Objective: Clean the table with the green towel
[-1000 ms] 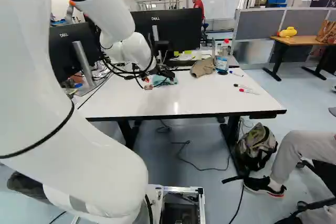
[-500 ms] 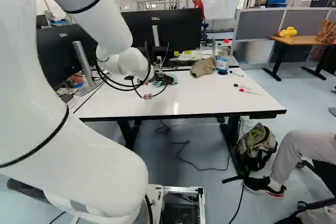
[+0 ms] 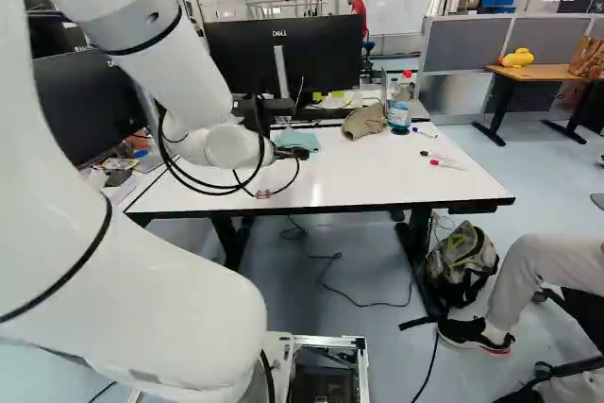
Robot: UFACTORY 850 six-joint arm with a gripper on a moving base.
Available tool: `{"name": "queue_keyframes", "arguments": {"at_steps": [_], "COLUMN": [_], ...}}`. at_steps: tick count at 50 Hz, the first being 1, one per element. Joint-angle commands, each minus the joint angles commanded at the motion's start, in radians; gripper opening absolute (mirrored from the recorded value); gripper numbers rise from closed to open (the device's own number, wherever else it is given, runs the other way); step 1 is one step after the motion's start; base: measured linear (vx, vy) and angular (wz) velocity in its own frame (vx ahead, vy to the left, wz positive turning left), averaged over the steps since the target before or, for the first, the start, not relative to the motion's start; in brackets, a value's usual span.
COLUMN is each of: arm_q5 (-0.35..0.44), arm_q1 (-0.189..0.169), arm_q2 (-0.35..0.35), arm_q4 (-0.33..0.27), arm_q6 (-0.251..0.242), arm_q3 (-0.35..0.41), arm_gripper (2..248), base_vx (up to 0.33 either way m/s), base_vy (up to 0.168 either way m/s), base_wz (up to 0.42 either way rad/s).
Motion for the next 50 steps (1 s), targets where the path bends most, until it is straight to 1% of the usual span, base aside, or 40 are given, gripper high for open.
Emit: {"name": "queue_keyframes", "arguments": {"at_steps": [19, 25, 37, 50], "arm_q5": [0.161, 0.2, 0.271, 0.329], "arm_q1": [0.009, 0.011, 0.015, 0.019], "arm_q2": [0.034, 0.043, 0.058, 0.07], "arm_q4": [0.0, 0.0, 0.0, 0.0], "arm_q6": [0.0, 0.0, 0.0, 0.0], "arm_q3": [0.104, 0.13, 0.176, 0.214], "arm_gripper": [247, 247, 247, 247], "base_vx": [0.0, 0.0, 0.0, 0.0], "base_vy": [0.0, 0.0, 0.0, 0.0], "base_wz": [0.0, 0.0, 0.0, 0.0]}}
